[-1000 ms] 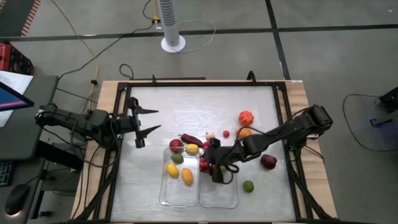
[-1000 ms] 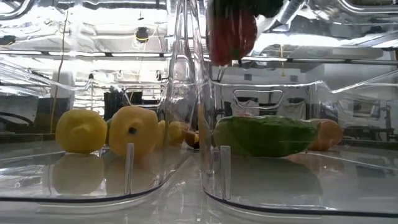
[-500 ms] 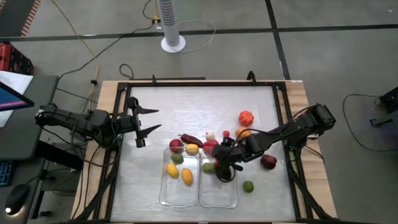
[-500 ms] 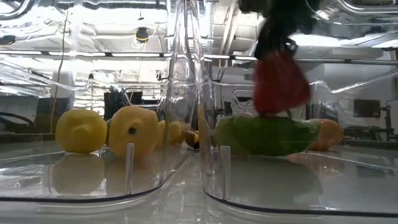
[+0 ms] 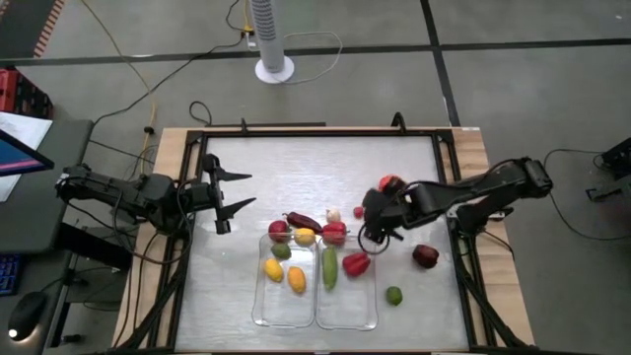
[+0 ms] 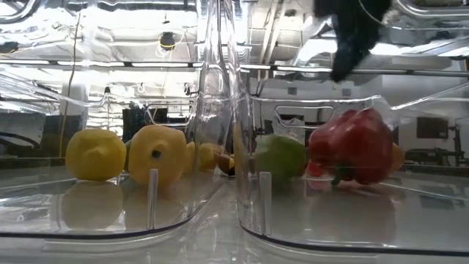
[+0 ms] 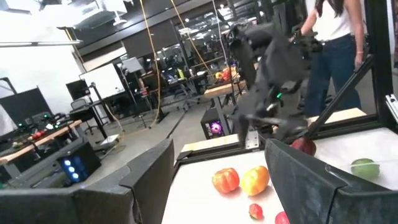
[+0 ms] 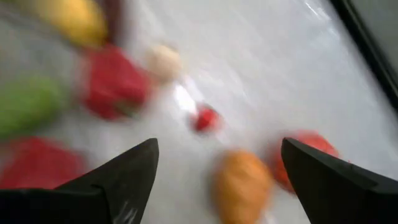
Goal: Sort produce into baskets
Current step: Put the potato into the right transparent bin
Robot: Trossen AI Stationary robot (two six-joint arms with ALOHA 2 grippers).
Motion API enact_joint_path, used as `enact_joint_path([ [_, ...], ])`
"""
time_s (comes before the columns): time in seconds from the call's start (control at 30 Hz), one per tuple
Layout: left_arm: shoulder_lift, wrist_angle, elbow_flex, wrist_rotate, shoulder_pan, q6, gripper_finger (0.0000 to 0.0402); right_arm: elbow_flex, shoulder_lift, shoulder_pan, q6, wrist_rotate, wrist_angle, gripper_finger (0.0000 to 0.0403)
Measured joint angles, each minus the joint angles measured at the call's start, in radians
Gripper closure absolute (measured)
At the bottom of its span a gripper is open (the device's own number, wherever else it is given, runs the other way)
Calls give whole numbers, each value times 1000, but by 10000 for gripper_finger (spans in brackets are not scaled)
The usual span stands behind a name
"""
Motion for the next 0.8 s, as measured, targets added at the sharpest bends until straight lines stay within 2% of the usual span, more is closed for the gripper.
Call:
enact_joint_path([
  [0.23, 0, -10, 0, 0, 0, 7, 162, -161, 8, -83, 46, -13, 10, 42],
  [0.43, 0, -22, 0, -21, 0, 8, 162, -280, 15, -90, 64, -64, 118, 42],
  [0.63, 0, -26, 0, -24, 0, 7, 162, -379, 61, -93, 81, -69, 150, 43],
  [0.8, 0, -26, 0, -24, 0, 11, 162, -424, 103, -103, 77, -65, 222, 63],
])
